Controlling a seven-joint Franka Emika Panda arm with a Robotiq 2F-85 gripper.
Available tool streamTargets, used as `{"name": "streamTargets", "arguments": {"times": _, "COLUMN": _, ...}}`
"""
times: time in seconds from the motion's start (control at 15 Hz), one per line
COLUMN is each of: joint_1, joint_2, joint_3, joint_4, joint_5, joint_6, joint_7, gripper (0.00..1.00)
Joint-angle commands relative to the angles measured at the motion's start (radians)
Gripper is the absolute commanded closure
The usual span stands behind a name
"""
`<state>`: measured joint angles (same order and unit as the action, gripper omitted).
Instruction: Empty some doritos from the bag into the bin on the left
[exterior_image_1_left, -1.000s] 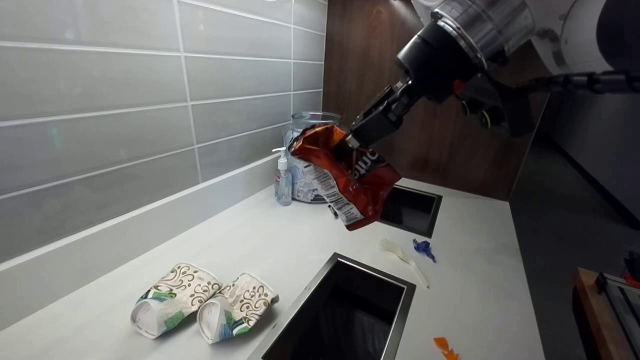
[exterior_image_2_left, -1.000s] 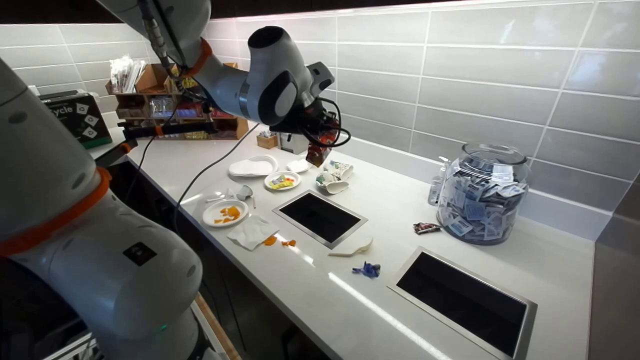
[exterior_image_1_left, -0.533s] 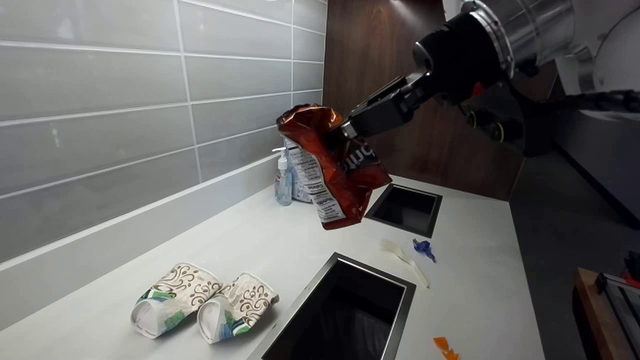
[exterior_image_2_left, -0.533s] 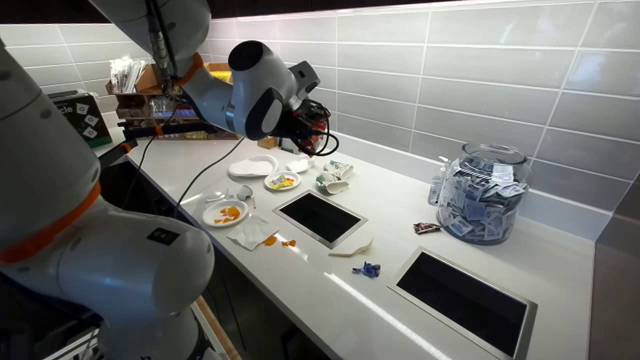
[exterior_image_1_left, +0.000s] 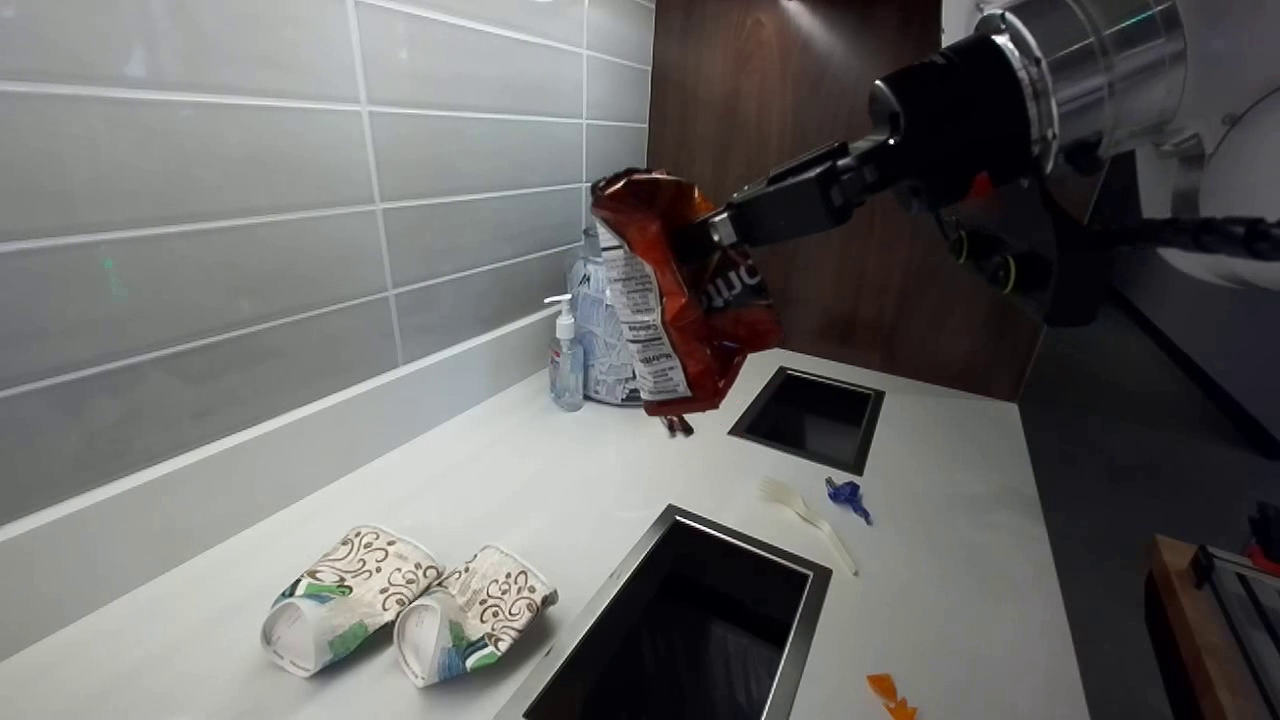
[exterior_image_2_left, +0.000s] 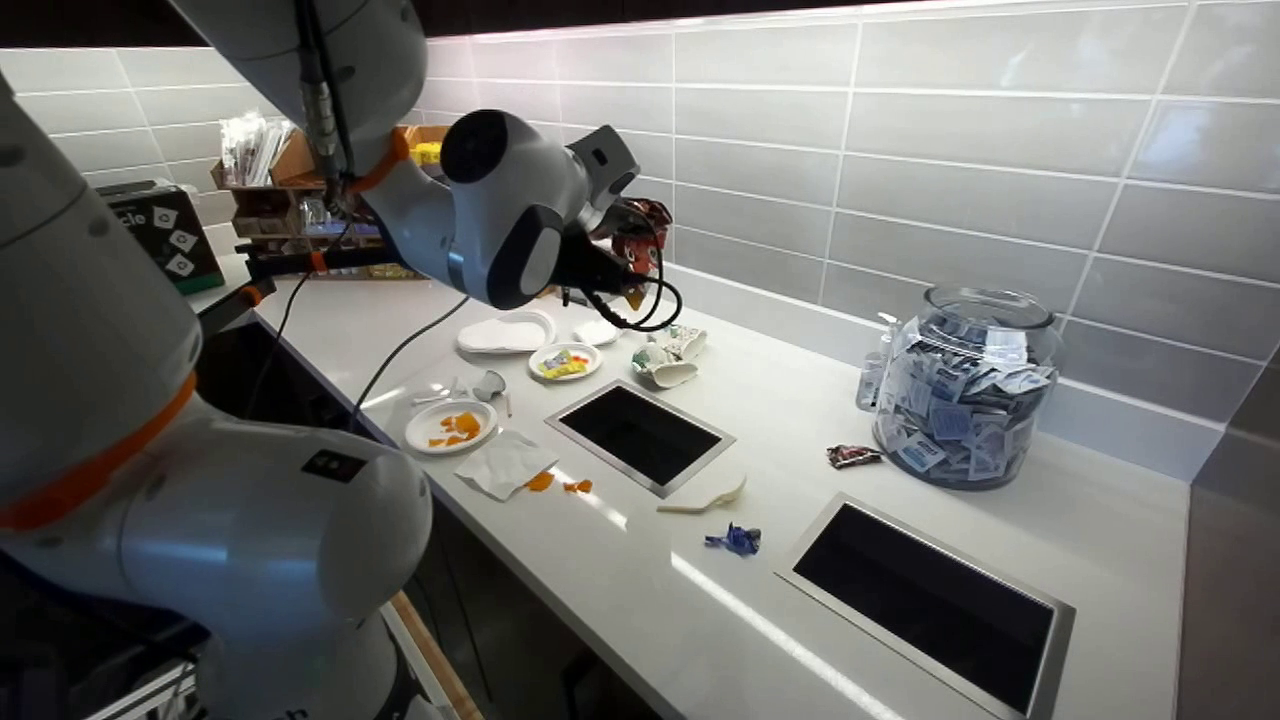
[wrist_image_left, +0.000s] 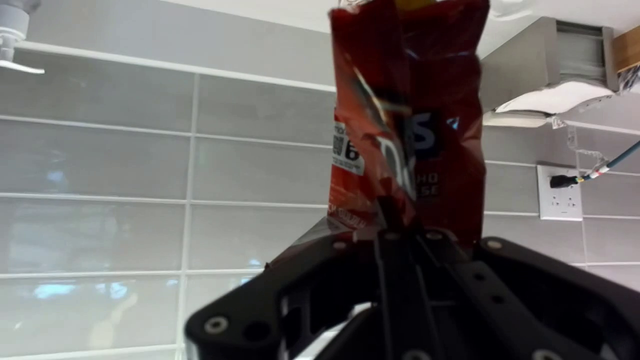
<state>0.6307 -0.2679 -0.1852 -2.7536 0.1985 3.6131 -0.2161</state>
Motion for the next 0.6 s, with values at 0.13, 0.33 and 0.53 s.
{"name": "streamTargets", "arguments": {"times": 0.13, "joint_1": 0.041, "joint_2": 0.013, "joint_3": -0.062, "joint_4": 0.004, "joint_5": -0.047, "joint_6": 0.067, "joint_7": 0.033, "gripper": 1.00}}
{"name": "streamTargets", "arguments": {"times": 0.33, "joint_1": 0.055, "joint_2": 0.006, "joint_3": -0.083, "joint_4": 0.005, "joint_5": -0.063, "joint_6": 0.030, "joint_7": 0.032, "gripper": 1.00}}
{"name": "streamTargets", "arguments": {"times": 0.53, "joint_1": 0.123, "joint_2": -0.027, "joint_3": -0.157, "joint_4": 0.006, "joint_5": -0.111, "joint_6": -0.079, "joint_7": 0.123, "gripper": 1.00}}
